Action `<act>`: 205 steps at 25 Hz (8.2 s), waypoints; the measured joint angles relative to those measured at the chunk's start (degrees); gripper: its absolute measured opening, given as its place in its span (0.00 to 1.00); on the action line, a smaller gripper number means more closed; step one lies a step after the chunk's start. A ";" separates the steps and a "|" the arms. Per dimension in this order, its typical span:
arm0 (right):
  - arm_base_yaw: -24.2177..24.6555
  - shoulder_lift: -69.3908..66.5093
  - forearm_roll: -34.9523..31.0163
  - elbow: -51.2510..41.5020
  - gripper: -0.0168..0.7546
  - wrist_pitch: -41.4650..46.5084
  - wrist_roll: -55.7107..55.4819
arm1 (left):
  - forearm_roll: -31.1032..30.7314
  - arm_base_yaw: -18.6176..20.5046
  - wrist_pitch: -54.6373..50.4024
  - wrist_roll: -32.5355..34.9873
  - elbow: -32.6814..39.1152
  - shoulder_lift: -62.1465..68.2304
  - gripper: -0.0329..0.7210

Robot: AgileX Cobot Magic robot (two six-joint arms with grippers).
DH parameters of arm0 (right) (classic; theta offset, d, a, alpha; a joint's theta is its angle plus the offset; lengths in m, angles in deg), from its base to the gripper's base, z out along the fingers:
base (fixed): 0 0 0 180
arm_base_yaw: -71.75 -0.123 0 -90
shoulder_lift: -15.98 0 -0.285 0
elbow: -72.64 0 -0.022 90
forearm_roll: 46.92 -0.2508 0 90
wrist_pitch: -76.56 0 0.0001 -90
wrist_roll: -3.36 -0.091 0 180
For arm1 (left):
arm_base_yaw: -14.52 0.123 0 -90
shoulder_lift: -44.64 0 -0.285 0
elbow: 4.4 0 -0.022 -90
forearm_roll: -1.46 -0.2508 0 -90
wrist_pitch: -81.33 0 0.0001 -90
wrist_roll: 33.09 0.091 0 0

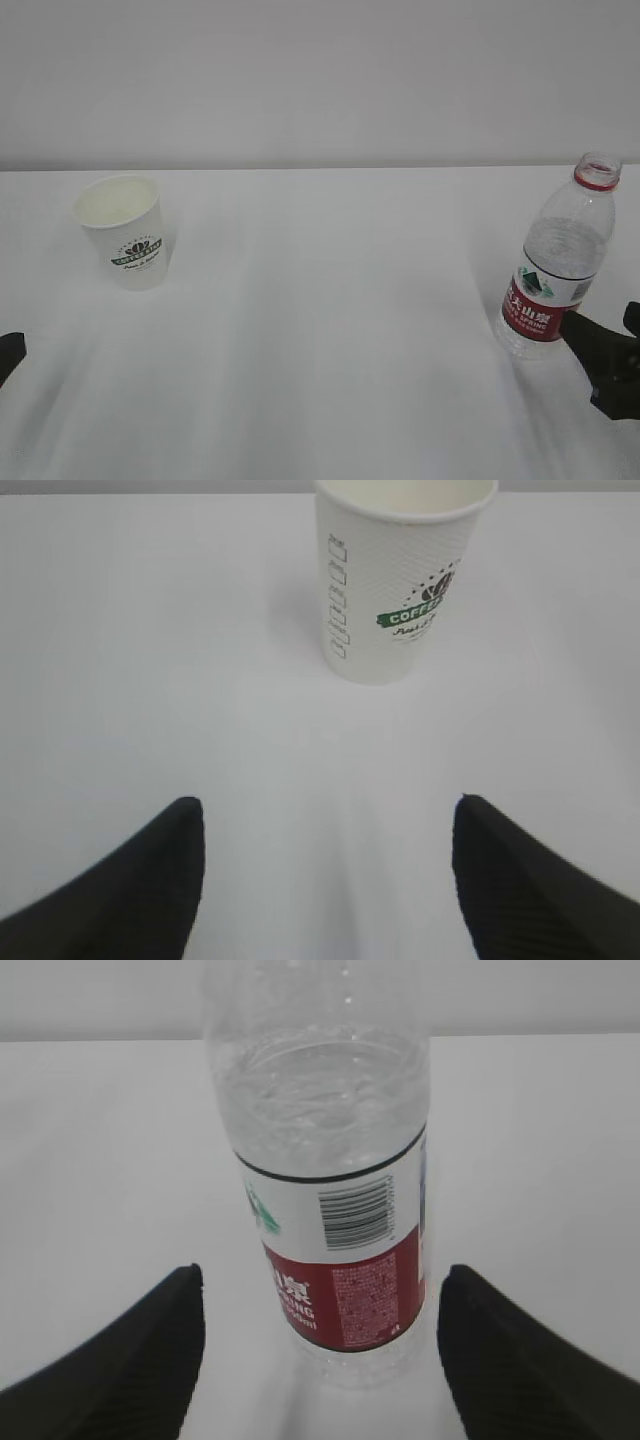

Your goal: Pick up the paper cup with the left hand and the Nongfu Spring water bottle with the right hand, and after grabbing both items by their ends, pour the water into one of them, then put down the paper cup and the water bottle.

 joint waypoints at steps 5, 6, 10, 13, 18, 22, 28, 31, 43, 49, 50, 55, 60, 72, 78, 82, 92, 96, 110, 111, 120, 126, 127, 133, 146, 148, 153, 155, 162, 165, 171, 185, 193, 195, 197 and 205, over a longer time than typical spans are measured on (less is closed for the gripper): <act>0.00 0.00 -0.79 0.00 0.73 -0.09 1.03 | -1.64 0.00 4.86 0.00 0.00 4.62 0.79; 0.00 0.00 -0.88 0.00 0.73 -0.09 1.12 | -2.37 0.00 6.53 0.00 0.00 5.87 0.79; 0.00 0.00 -1.02 0.00 0.73 -0.09 1.25 | -3.69 0.00 13.57 0.00 0.00 10.61 0.79; 0.00 0.00 -1.05 0.00 0.73 -0.09 3.17 | -4.06 0.00 18.28 0.00 -0.21 13.92 0.79; 0.00 0.00 -1.05 0.00 0.73 -0.13 8.20 | -4.48 0.00 19.55 0.00 -0.21 18.03 0.79; 0.00 0.00 -1.05 0.00 0.74 -0.22 9.48 | -4.56 0.00 19.65 0.00 -0.31 18.55 0.79; 0.00 0.00 -1.28 0.00 0.80 -0.26 9.71 | -4.56 0.00 19.69 0.00 -0.31 18.55 0.86; 0.00 0.00 -1.46 0.00 0.83 -0.26 9.81 | -4.56 0.00 19.78 0.00 -0.31 18.55 0.91; 0.00 -7.19 -1.67 0.90 0.87 -0.52 6.62 | -4.56 0.00 20.06 -0.45 -0.31 18.55 0.94; 0.00 -7.94 -1.67 3.12 0.88 -0.52 6.62 | -4.56 0.00 20.06 -0.45 -0.31 18.55 0.93; 0.00 -7.94 -1.79 3.09 0.88 -0.52 6.62 | -4.56 0.00 20.06 -0.45 -0.31 18.55 0.93; 0.00 -7.94 -1.79 3.09 0.88 -0.52 6.62 | -4.56 0.00 20.06 -0.45 -0.31 18.55 0.92; 0.00 -10.02 -1.69 3.31 0.88 -0.52 5.14 | -4.56 0.00 20.06 -0.45 -0.31 18.55 0.91; 0.00 -14.55 1.10 8.81 0.88 -0.52 4.78 | -4.56 0.00 20.06 -0.45 -0.31 18.55 0.90; 0.00 -14.66 1.10 10.33 0.88 -0.52 4.78 | -4.56 0.00 20.06 -0.45 -0.31 18.55 0.88; 0.00 -14.66 1.10 11.22 0.88 -0.52 4.78 | -4.56 0.00 20.06 -0.45 -0.31 18.55 0.88; 0.13 -19.83 1.10 13.80 0.88 -0.56 4.16 | -4.56 0.00 20.06 -0.45 -0.31 18.55 0.87; 0.13 -20.91 1.24 15.68 0.88 -0.56 3.89 | -4.56 0.00 20.06 -0.45 -0.31 18.55 0.86; 0.13 -22.31 1.99 18.18 0.84 -0.65 2.93 | -4.56 0.00 20.06 -0.54 -0.31 18.55 0.85; 0.13 -22.63 2.52 18.18 0.82 -0.65 2.93 | -4.56 0.00 20.06 -0.54 -0.31 18.55 0.85; 0.13 -22.98 4.46 18.18 0.66 -1.00 2.93 | -4.56 0.00 20.06 -0.54 -0.31 18.55 0.84; 0.13 -22.98 4.70 17.82 0.65 -1.29 2.93 | -4.56 0.00 20.06 -0.54 -0.31 18.55 0.83; 0.13 -22.98 4.69 17.53 0.65 -1.52 2.93 | -4.56 0.00 20.06 -0.54 -0.31 18.55 0.83; 0.13 -21.46 4.81 14.65 0.65 -1.98 2.93 | -4.56 0.00 20.06 -0.54 -0.31 18.55 0.83; 0.13 -12.22 5.15 12.17 0.65 1.98 2.85 | -4.56 0.00 20.06 -0.54 -0.31 18.55 0.83; 0.13 -11.43 5.28 12.17 0.65 2.06 2.70 | -4.59 0.00 20.06 -0.54 -0.31 18.55 0.83; 0.13 -8.90 5.42 12.17 0.65 2.21 1.69 | -4.59 0.00 20.06 -0.43 -0.31 18.55 0.84; 0.13 -7.56 5.45 12.17 0.65 2.60 1.51 | -4.59 0.00 20.06 -0.31 -0.31 18.55 0.84; 0.13 -4.74 5.81 12.09 0.65 4.32 1.31 | -4.59 0.00 20.10 1.09 -0.43 20.36 0.84; 0.13 -3.94 5.94 12.09 0.65 4.32 1.31 | -4.69 0.00 20.21 1.35 -1.47 22.94 0.90; 0.13 -3.84 5.94 12.09 0.65 4.32 1.31 | -4.82 0.00 20.21 1.45 -4.46 26.07 0.96; 0.13 -3.84 5.98 12.09 0.65 4.32 1.31 | -6.41 0.00 20.34 1.45 -13.69 31.01 0.96; 0.13 -3.84 5.98 12.09 0.65 4.32 1.31 | -7.04 0.00 20.34 1.45 -17.34 34.07 0.96; 0.13 -3.84 5.98 12.09 0.65 4.32 1.31 | -7.04 0.00 20.34 1.45 -18.41 34.07 0.96; 0.13 -3.84 5.98 12.09 0.65 4.32 1.31 | -7.04 0.00 20.34 1.45 -19.61 34.07 0.96; 0.13 -3.84 5.98 12.09 0.65 4.32 1.31 | -7.18 0.00 17.88 1.11 -21.64 34.25 0.96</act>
